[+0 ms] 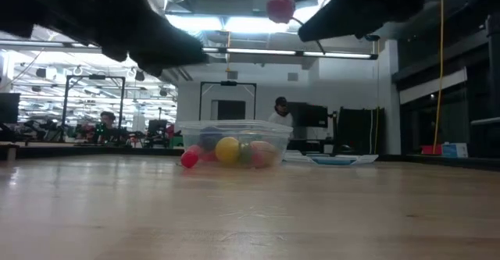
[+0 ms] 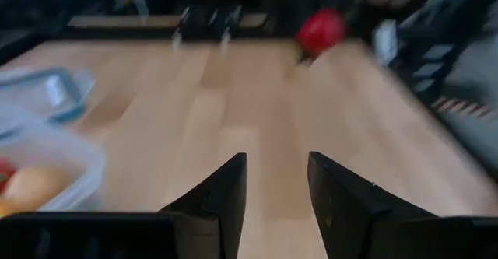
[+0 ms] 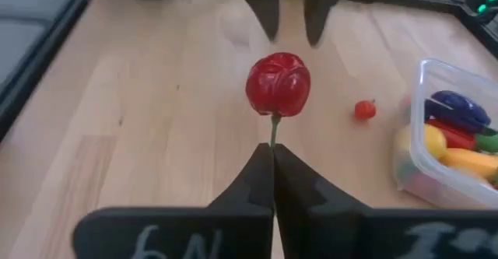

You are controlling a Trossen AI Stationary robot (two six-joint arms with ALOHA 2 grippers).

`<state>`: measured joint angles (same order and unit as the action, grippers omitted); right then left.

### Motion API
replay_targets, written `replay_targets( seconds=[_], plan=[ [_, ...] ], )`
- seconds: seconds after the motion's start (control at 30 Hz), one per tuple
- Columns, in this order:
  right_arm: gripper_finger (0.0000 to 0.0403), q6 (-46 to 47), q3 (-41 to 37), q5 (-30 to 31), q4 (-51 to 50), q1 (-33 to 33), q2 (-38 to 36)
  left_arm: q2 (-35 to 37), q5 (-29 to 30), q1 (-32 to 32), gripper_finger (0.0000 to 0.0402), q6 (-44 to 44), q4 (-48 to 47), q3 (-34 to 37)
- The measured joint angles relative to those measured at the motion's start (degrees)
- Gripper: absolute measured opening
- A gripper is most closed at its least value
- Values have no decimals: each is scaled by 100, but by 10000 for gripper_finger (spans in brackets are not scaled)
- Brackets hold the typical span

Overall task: Pick and placing Produce into tupperware
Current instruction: Put the bottom red cherry into the transparent container

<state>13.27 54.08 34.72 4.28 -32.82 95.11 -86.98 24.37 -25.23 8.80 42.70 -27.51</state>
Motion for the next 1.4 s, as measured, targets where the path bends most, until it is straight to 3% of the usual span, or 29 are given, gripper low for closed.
replay_targets(
  seconds=[0.23,0.43,0.6,0.9,1.3,1.4],
  plan=[
    [0,-548,-1320,-34,2312,5,-291,0,-990,281,130,-500,2497,846],
    [0,-1279,-2111,-481,4335,213,-308,2,-1643,524,130,-558,2597,914],
    [0,-1363,-2242,-844,4539,516,-304,2,-1959,778,130,-583,2774,888],
    [0,-1496,-2242,-1430,4613,881,-295,2,-1985,1041,130,-334,2564,563],
    [0,-1514,-2239,-1702,4874,994,-293,-2,-1935,1099,133,-164,1059,-279],
    [0,-1507,-2239,-1754,4869,990,-293,-3,-1653,1097,143,-122,496,-442]
  ],
)
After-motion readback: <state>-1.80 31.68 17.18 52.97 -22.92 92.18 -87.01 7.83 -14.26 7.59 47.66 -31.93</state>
